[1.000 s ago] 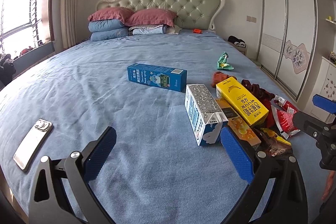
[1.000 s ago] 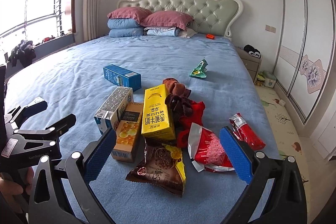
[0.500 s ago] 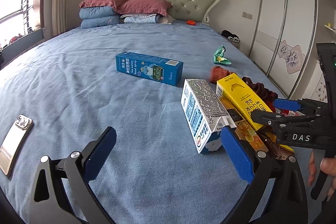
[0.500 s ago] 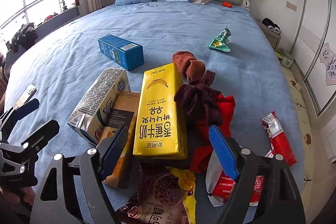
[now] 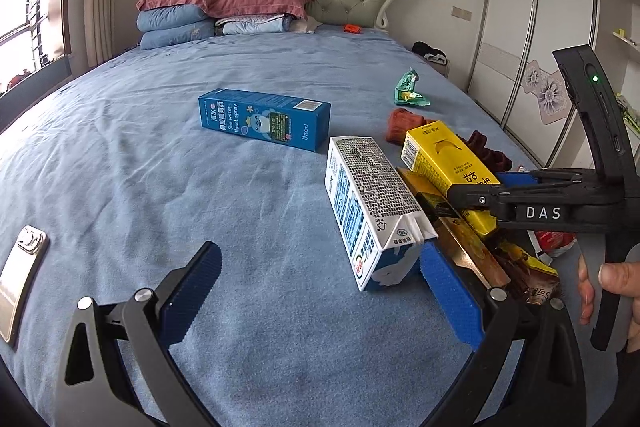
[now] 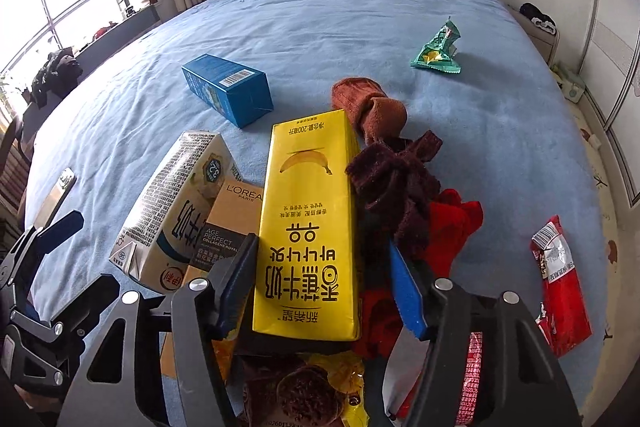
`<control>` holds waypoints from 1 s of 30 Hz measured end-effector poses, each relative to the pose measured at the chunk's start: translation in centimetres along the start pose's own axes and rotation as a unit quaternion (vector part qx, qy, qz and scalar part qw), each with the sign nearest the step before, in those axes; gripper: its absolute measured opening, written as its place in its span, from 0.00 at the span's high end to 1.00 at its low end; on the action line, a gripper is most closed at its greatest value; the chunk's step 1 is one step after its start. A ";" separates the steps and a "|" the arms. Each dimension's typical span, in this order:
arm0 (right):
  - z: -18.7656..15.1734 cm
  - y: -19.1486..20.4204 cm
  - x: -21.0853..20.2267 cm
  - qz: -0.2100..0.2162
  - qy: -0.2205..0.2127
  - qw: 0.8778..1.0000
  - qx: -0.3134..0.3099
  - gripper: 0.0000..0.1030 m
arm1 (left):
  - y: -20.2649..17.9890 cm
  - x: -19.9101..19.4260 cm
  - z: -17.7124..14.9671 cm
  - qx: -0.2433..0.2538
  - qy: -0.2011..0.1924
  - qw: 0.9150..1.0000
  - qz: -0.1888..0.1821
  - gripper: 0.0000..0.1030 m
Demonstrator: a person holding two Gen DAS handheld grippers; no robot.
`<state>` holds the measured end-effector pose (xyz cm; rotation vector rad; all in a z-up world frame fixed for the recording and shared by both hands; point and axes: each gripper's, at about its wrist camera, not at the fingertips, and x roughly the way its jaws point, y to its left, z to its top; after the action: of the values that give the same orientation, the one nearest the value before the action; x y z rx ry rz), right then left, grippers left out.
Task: Collect trash
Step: 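Grasp the yellow banana-milk carton with the right gripper while the left grasps the white milk carton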
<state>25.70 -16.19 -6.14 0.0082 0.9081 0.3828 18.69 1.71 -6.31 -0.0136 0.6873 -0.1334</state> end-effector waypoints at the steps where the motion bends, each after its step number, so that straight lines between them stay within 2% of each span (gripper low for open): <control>1: -0.1 -0.2 -0.1 0.006 0.000 1.000 0.004 0.46 | -0.2 0.0 0.1 0.002 0.001 1.000 0.000 0.04; 7: -0.4 -0.8 0.0 0.024 0.004 1.000 0.014 0.47 | -1.6 1.0 0.6 0.011 0.011 1.000 0.005 0.04; 11: -0.4 0.7 1.1 -0.019 0.000 1.000 -0.022 0.48 | -2.3 2.2 1.0 0.009 0.022 1.000 0.010 0.04; 13: -0.4 0.6 1.0 -0.020 -0.010 1.000 -0.022 0.49 | -2.3 2.6 1.1 0.007 0.026 1.000 0.014 0.04; 17: -0.3 -0.9 -1.1 0.036 -0.042 0.998 0.015 0.53 | -2.2 3.3 1.4 -0.003 0.034 0.999 0.014 0.04; 22: -0.1 -2.9 -4.1 0.117 -0.077 0.988 0.058 0.53 | -2.3 4.3 1.9 -0.012 0.045 0.999 0.016 0.04; 28: 0.1 -3.3 -5.3 0.155 -0.093 0.981 0.068 0.53 | -2.4 5.7 3.0 -0.026 0.053 0.998 0.022 0.04; 30: 0.1 -3.5 -5.3 0.169 -0.095 0.978 0.076 0.53 | -2.1 6.1 3.1 -0.036 0.058 0.998 0.014 0.04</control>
<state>23.99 -21.18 -2.60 0.3378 0.7443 0.6172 25.11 -1.26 -7.63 -0.0653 0.8069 -0.0837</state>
